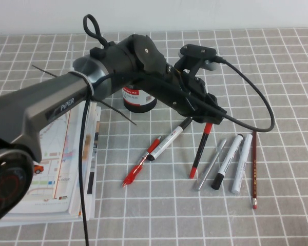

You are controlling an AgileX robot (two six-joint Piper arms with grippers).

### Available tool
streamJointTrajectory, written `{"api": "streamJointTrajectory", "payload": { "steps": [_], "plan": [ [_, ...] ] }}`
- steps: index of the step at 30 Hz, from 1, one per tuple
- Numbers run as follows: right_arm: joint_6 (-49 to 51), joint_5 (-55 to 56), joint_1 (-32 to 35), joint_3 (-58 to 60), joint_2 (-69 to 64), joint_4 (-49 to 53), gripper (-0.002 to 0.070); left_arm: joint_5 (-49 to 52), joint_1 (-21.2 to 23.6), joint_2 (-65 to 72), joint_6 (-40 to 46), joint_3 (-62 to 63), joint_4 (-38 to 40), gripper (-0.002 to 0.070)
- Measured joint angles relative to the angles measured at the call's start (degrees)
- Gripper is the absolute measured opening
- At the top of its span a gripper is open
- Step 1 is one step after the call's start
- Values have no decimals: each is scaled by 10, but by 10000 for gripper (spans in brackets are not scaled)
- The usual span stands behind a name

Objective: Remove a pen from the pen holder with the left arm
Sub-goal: 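Take a marker out of the pen holder and lay it on the table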

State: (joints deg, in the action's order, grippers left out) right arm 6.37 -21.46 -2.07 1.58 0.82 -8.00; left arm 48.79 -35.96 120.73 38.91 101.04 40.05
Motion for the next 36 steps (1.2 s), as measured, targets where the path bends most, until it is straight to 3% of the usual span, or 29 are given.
{"api": "streamJointTrajectory", "payload": {
  "steps": [11, 13, 18, 24, 27, 32, 36],
  "plan": [
    [0, 0, 0, 0, 0, 0, -13, -36, -4, 22, 0, 4, 4, 81],
    [0, 0, 0, 0, 0, 0, -13, -35, -4, 29, 0, 4, 0, 121],
    [0, 0, 0, 0, 0, 0, -13, -36, -4, 35, 2, 4, -6, 300],
    [0, 0, 0, 0, 0, 0, -13, -46, -4, 34, 2, 4, -6, 366],
    [0, 0, 0, 0, 0, 0, -13, -46, -4, 17, 6, 4, -10, 333],
    [0, 0, 0, 0, 0, 0, -13, -45, -4, -72, 27, 3, -44, 70],
    [0, 0, 0, 0, 0, 0, -13, -40, -4, -176, 26, -13, -65, 13]
  ]
}}
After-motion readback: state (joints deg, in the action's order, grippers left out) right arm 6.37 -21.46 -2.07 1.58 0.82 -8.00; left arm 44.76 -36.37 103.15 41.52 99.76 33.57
